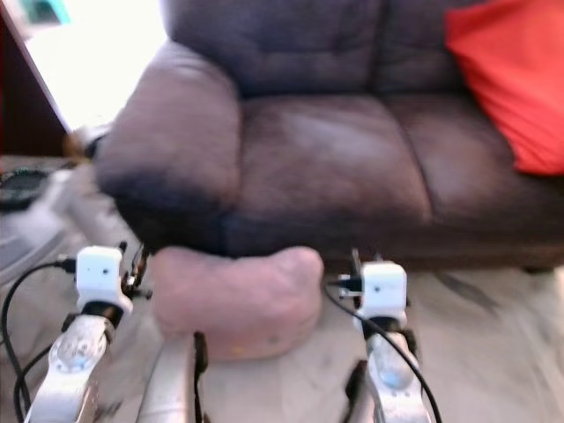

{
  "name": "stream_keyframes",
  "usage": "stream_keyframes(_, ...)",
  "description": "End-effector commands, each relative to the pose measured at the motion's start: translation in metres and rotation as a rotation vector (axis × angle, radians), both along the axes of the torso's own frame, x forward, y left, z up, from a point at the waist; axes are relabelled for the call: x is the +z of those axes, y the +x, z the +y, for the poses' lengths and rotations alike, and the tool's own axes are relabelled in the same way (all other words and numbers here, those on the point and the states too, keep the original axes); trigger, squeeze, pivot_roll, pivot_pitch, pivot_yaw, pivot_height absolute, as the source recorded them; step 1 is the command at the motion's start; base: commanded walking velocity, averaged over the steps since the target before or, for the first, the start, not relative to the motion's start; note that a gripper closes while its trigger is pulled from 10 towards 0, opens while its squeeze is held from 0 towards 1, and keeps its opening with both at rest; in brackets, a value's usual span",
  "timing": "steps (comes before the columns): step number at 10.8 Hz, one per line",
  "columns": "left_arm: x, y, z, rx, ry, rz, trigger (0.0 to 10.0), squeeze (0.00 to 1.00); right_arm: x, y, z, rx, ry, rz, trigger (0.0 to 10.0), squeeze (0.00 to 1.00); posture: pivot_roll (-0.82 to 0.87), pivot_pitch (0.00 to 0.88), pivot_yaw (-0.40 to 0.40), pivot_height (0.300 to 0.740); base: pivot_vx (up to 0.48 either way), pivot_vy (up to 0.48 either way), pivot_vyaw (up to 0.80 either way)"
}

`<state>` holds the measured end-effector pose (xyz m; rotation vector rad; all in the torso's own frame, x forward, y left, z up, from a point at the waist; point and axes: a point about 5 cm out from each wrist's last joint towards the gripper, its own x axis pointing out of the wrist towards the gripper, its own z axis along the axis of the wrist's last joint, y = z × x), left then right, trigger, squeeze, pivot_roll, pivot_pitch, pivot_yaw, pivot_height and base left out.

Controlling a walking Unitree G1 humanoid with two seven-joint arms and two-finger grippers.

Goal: Move the pillow to the sofa from floor

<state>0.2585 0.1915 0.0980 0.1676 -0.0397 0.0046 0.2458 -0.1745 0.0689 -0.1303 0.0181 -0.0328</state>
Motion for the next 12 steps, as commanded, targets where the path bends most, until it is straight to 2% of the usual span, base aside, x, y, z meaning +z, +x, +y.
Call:
stream_keyframes(1,-0.0014,-0.0007,0.0043,0.016,0.014,0.014,10.0,0.0,0.0014,0.0015,0.0016,0.0,0.035,-0.004,10.0,0.0,0.09,0.053,-0.035,0.506,0.0,0.0,0.0)
stream_keyframes(5,-0.0016,0.0,0.0041,0.017,0.016,0.014,10.0,0.0,-0.0003,0.0008,0.0036,0.01,0.016,0.005,10.0,0.0,0.09,0.054,-0.035,0.506,0.0,0.0,0.0)
stream_keyframes(7,-0.0012,0.0003,0.0042,0.02,0.015,0.012,10.0,0.0,-0.0003,0.0013,0.0041,0.017,0.006,0.006,10.0,0.0,0.09,0.056,-0.036,0.506,0.0,0.0,0.8)
stream_keyframes(8,-0.0013,0.0002,0.004,0.02,0.014,0.012,10.0,0.0,-0.0006,0.0012,0.003,0.003,0.029,0.005,10.0,0.0,0.09,0.057,-0.037,0.506,0.0,0.0,0.0)
stream_keyframes(11,-0.0018,0.0007,0.005,0.025,0.015,0.015,10.0,0.0,-0.0005,0.0017,0.0027,0.016,0.009,0.011,10.0,0.0,0.09,0.064,-0.039,0.506,0.257,0.0,0.0)
stream_keyframes(12,-0.0017,0.0009,0.0049,0.026,0.015,0.015,10.0,0.0,-0.0005,0.0018,0.0032,0.019,0.006,0.01,10.0,0.0,0.09,0.065,-0.039,0.506,0.255,0.0,0.68)
